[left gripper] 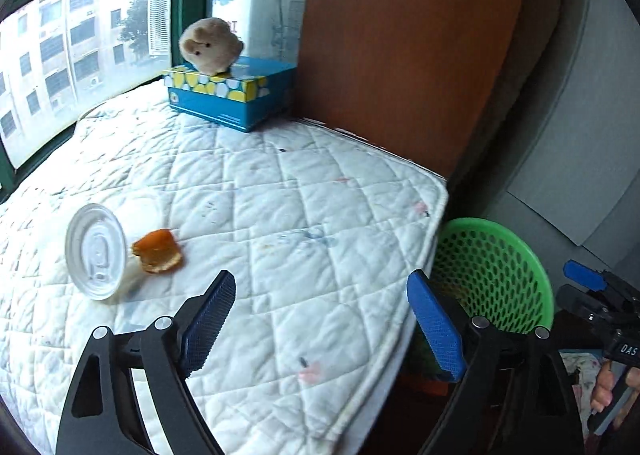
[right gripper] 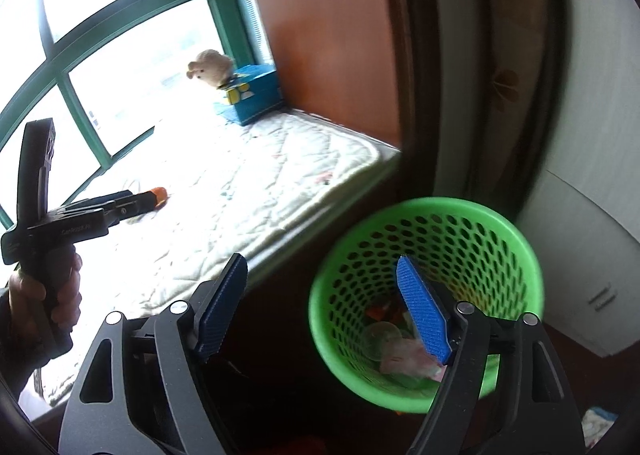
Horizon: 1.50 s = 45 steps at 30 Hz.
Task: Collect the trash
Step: 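Move both open tools back to the mattress toward the white lid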
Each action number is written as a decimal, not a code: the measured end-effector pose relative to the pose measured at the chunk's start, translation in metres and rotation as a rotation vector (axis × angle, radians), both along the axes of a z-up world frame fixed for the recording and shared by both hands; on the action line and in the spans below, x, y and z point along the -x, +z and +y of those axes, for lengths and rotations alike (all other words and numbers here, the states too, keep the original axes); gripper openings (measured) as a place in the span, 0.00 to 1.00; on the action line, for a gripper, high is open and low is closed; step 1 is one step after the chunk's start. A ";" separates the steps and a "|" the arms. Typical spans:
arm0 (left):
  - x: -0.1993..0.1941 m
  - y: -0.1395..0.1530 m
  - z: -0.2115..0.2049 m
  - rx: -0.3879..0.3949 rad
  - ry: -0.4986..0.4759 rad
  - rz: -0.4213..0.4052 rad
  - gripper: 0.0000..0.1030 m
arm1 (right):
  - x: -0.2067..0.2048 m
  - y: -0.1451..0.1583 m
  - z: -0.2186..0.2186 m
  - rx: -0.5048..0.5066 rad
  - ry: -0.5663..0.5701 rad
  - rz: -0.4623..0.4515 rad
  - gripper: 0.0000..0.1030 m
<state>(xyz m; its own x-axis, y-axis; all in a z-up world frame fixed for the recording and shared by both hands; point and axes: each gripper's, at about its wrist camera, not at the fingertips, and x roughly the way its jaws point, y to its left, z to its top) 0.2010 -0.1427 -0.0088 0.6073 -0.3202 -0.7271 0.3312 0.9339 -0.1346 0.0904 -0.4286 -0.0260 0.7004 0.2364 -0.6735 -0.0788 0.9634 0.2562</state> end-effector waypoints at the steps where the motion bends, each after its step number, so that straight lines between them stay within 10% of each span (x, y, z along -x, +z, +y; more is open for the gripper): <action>1: -0.003 0.000 0.010 -0.010 0.020 -0.009 0.84 | -0.002 0.001 0.005 0.002 0.009 -0.001 0.75; 19: -0.058 -0.028 0.150 -0.047 0.259 0.002 0.92 | -0.055 0.012 0.108 0.009 0.212 -0.012 0.78; 45: -0.111 -0.067 0.167 -0.034 0.217 0.062 0.92 | -0.111 -0.015 0.184 0.031 0.358 0.066 0.79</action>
<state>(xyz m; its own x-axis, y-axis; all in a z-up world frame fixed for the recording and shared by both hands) 0.3124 0.0247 -0.0754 0.6127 -0.1614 -0.7737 0.1139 0.9867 -0.1156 0.2012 -0.2448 -0.0407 0.5320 0.4377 -0.7248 -0.3967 0.8851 0.2434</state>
